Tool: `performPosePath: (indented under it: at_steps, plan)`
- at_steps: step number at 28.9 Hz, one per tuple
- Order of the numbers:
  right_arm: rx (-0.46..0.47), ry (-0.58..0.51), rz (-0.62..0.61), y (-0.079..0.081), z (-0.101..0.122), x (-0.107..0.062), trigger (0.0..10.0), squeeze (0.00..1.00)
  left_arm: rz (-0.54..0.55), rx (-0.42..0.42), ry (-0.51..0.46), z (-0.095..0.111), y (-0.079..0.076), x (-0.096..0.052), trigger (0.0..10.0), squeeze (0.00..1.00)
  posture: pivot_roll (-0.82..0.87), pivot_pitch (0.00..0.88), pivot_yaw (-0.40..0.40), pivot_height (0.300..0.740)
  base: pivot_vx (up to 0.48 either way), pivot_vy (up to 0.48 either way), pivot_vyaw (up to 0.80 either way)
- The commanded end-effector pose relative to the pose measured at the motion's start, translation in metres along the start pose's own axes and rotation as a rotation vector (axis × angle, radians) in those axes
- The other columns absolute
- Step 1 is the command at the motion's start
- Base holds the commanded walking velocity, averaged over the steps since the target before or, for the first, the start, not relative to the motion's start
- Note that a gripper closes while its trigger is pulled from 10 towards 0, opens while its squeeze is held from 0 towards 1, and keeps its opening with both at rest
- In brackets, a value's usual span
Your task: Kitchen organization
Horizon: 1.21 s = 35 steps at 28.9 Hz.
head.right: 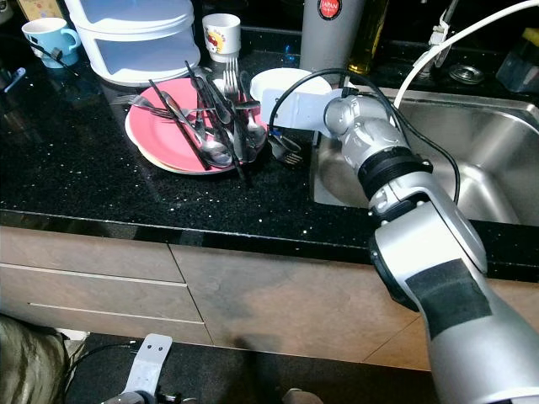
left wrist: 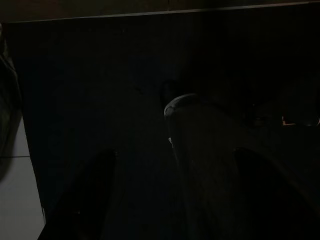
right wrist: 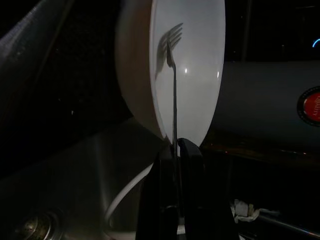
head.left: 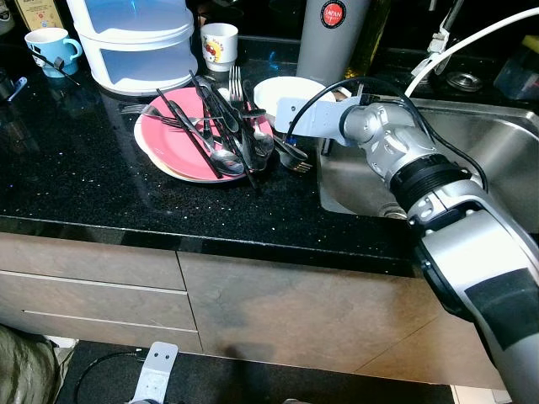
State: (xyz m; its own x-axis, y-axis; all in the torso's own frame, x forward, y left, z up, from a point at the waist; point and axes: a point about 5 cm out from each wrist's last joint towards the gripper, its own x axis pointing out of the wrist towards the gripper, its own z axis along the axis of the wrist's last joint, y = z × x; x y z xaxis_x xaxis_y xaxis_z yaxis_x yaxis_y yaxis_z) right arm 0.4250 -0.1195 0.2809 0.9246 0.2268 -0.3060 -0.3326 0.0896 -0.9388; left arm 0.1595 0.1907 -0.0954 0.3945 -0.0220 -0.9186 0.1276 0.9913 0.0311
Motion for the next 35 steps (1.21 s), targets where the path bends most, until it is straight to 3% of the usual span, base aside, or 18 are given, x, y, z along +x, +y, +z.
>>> performPosePath:
  at_steps: [1, 9, 10, 15, 18, 19, 24, 25, 26, 29, 30, 32, 33, 35]
  plan:
    - [-0.01, 0.009, -0.025, -0.008, -0.002, -0.002, 0.0, 0.0, -0.014, 0.007, 0.02, -0.004, -0.005, 0.001, 10.0, 0.0, 0.0, 0.062, -0.038, 0.74, 0.0, 0.0, 0.0]
    - [0.049, -0.078, -0.13, -0.023, 0.007, -0.007, 0.0, 0.0, -0.013, 0.009, 0.019, -0.003, -0.005, 0.001, 10.0, 0.0, 0.0, 0.058, -0.034, 0.74, 0.0, 0.0, 0.0]
    - [0.141, -0.13, -0.131, -0.025, 0.009, -0.009, 0.0, 0.0, -0.012, 0.008, 0.018, -0.003, -0.005, 0.001, 10.0, 0.0, 0.0, 0.057, -0.034, 0.74, 0.0, 0.0, 0.0]
    - [0.321, -0.252, -0.119, -0.028, 0.011, -0.013, 0.0, 0.0, -0.011, 0.01, 0.018, -0.003, -0.004, 0.0, 10.0, 0.0, 0.0, 0.053, -0.024, 0.74, 0.0, 0.0, 0.0]
    - [0.547, -0.415, -0.077, -0.031, 0.013, -0.019, 0.0, 0.0, -0.01, 0.01, 0.018, -0.003, -0.004, 0.0, 10.0, 0.0, 0.0, 0.048, -0.019, 0.74, 0.0, 0.0, 0.0]
    - [0.547, -0.415, -0.077, -0.031, 0.013, -0.019, 0.0, 0.0, -0.01, 0.01, 0.018, -0.003, -0.004, 0.0, 10.0, 0.0, 0.0, 0.048, -0.019, 0.74, 0.0, 0.0, 0.0]
    - [0.81, -0.662, 0.001, -0.028, 0.015, -0.029, 0.0, 0.0, -0.009, 0.009, 0.017, -0.002, -0.003, 0.0, 10.0, 0.0, 0.0, 0.037, -0.012, 0.74, 0.0, 0.0, 0.0]
    - [0.81, -0.662, 0.001, -0.028, 0.015, -0.029, 0.0, 0.0, -0.009, 0.009, 0.017, -0.002, -0.003, 0.0, 10.0, 0.0, 0.0, 0.037, -0.012, 0.74, 0.0, 0.0, 0.0]
    - [0.867, -0.723, 0.016, -0.027, 0.016, -0.033, 0.0, 0.0, -0.009, 0.009, 0.017, -0.002, -0.003, 0.0, 10.0, 0.0, 0.0, 0.034, -0.012, 0.74, 0.0, 0.0, 0.0]
    - [0.98, -0.879, 0.062, -0.018, 0.016, -0.045, 0.0, 0.0, -0.009, 0.009, 0.016, -0.001, -0.003, 0.0, 10.0, 0.0, -0.01, 0.029, -0.01, 0.74, 0.0, 0.0, 0.0]
    - [0.98, -0.879, 0.062, -0.018, 0.016, -0.045, 0.0, 0.0, -0.009, 0.009, 0.016, -0.001, -0.003, 0.0, 10.0, 0.0, -0.01, 0.029, -0.01, 0.74, 0.0, 0.0, 0.0]
    - [1.092, -0.996, 0.093, -0.007, 0.013, -0.055, 0.0, 0.0, -0.009, 0.009, 0.016, -0.001, -0.003, 0.0, 10.0, 0.0, -0.01, 0.028, -0.009, 0.74, 0.0, 0.0, 0.0]
    - [1.092, -0.996, 0.093, -0.007, 0.013, -0.055, 0.0, 0.0, -0.009, 0.009, 0.016, -0.001, -0.003, 0.0, 10.0, 0.0, -0.01, 0.028, -0.009, 0.74, 0.0, 0.0, 0.0]
    - [1.187, -1.116, 0.13, 0.002, 0.01, -0.068, 0.0, 0.0, -0.01, 0.008, 0.016, -0.002, -0.003, 0.0, 10.0, 0.0, -0.01, 0.026, -0.009, 0.74, 0.0, 0.0, 0.0]
